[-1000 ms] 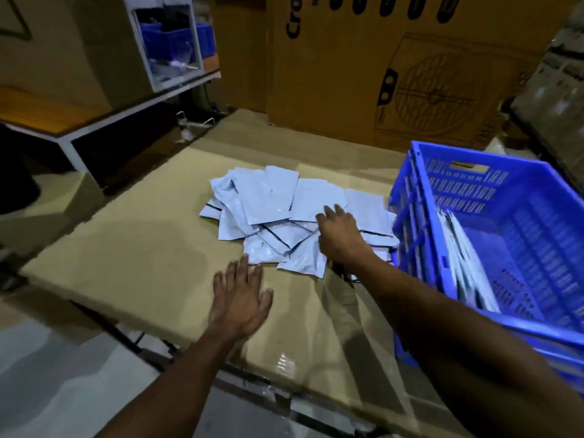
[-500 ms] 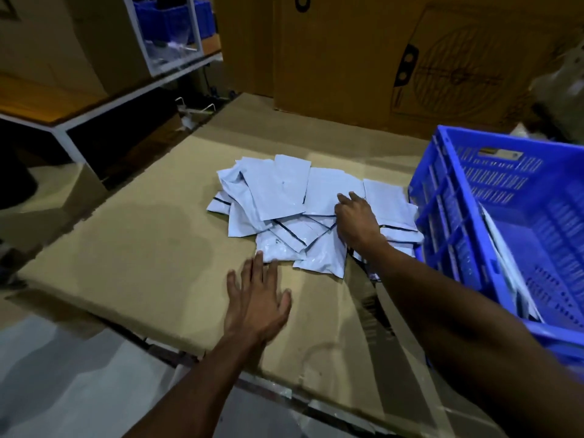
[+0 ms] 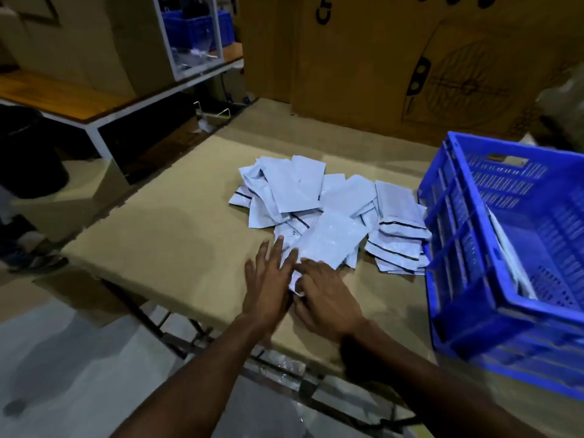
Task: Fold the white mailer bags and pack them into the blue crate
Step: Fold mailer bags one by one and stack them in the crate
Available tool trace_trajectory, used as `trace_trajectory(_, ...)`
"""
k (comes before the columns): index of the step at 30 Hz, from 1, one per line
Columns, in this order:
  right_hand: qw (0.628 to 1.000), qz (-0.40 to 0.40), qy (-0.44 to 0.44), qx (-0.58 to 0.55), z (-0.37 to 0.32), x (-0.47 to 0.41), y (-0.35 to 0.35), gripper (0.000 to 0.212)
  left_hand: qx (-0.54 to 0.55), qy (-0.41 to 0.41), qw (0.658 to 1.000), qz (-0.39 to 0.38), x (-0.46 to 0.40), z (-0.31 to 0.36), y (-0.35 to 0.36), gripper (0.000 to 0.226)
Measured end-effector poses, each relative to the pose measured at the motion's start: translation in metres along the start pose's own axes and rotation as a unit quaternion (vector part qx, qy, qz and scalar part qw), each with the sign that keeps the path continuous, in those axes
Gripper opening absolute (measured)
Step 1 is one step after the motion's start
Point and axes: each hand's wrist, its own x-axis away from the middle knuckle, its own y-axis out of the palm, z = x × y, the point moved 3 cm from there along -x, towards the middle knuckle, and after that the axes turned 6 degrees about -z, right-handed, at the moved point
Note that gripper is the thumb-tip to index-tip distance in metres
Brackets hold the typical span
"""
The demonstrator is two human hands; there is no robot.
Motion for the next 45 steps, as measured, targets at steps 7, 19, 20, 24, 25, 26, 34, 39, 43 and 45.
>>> trace_trajectory(7,0.979,-0.139,0.028,0.147,0.056,0.019,-0.022,0.068,-0.013,0.17,0.985,-0.027,0.017,-0.021,-0.005,0.071)
trace_trajectory(19,0.965,-0.187,0.177,0.051,0.015,0.07,0.013,0.059,0.071,0.148,0.986,-0.019,0.01,-0.046,-0.019,0.058)
trace_trajectory(20,0.962,-0.186,0.194,0.058,0.011,0.07,0.014,0.06,0.088,0.122,0.989,-0.016,0.009,-0.049,-0.02,0.056)
trace_trajectory(24,0.951,-0.211,0.225,-0.009,-0.007,0.068,0.011,0.084,0.12,0.012,0.986,0.117,0.008,-0.035,-0.047,0.049)
trace_trajectory(25,0.949,-0.199,0.242,-0.04,-0.009,0.065,0.007,0.087,0.152,0.03,0.978,0.137,0.009,-0.02,-0.054,0.049)
trace_trajectory(26,0.948,-0.171,0.26,-0.064,-0.01,0.06,0.002,0.088,0.186,0.061,0.971,0.133,0.01,0.0,-0.057,0.051)
trace_trajectory(34,0.962,-0.144,0.224,-0.058,0.003,0.058,0.01,0.06,0.199,0.122,0.972,0.04,0.021,0.039,0.022,0.051)
trace_trajectory(39,0.962,-0.102,0.252,-0.019,0.011,0.063,0.02,0.052,0.108,0.138,0.984,0.018,0.017,0.043,0.026,0.056)
trace_trajectory(43,0.957,-0.126,0.259,0.007,0.018,0.074,0.019,0.054,0.0,0.133,0.991,0.008,0.021,0.045,0.022,0.057)
trace_trajectory(45,0.948,-0.146,0.281,0.012,0.022,0.079,0.018,0.06,-0.021,0.134,0.991,-0.012,0.022,0.045,0.021,0.061)
